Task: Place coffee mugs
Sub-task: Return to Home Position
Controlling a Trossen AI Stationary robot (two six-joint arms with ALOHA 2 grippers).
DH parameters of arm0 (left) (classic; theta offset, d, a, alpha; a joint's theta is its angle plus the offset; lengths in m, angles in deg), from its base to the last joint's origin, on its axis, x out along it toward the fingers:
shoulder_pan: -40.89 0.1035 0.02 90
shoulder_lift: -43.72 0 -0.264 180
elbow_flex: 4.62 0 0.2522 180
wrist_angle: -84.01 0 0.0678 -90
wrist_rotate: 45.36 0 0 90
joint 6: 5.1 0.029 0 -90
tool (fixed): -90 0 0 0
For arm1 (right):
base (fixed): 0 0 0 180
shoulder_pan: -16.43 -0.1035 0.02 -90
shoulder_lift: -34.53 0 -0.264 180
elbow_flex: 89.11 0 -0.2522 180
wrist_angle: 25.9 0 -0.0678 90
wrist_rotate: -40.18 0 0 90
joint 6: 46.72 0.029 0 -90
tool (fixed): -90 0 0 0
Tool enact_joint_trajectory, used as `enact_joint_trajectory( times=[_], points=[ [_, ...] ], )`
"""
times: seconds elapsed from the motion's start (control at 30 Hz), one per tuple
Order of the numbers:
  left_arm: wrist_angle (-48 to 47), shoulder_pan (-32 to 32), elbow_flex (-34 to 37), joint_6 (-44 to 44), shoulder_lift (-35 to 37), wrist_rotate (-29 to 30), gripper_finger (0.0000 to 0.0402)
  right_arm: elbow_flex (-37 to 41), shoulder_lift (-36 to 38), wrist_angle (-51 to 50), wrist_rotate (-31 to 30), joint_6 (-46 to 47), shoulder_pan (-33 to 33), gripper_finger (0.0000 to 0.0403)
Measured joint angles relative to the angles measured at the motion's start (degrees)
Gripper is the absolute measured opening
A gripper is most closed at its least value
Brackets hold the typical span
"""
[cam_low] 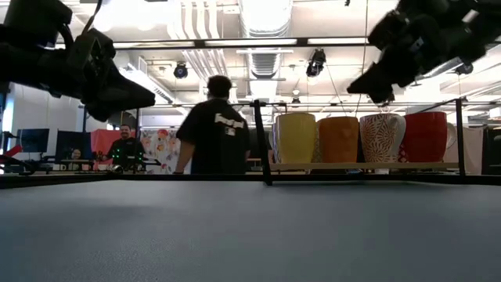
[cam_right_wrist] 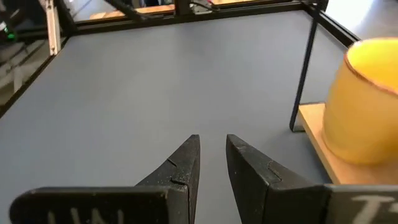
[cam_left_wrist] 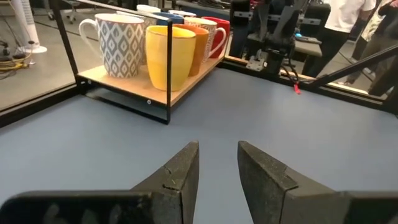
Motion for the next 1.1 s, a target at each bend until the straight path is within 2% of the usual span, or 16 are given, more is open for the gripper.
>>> enact_joint_trajectory(
  times=[0.27,0.57,0.77,1.1],
  points=[
    [1.2,0.0,2.3,-1.4,0.0,1.1,0.0093,12.0,5.4,9.9,-6.2,4.2,-1.2,0.0068],
    [-0.3,0.0,3.7,-5.2,-1.2,1.9,0.0093,21.4,8.8,21.0,-6.5,8.6,-1.5,0.0068],
    [-0.5,0.0,3.7,-5.9,-3.1,4.0,0.0093,22.9,8.8,21.8,-6.5,9.0,-1.5,0.0068],
    [-3.4,0.0,3.5,-5.0,-6.6,4.0,0.0093,22.9,8.8,21.1,-6.4,8.4,-1.5,0.0068]
  ],
)
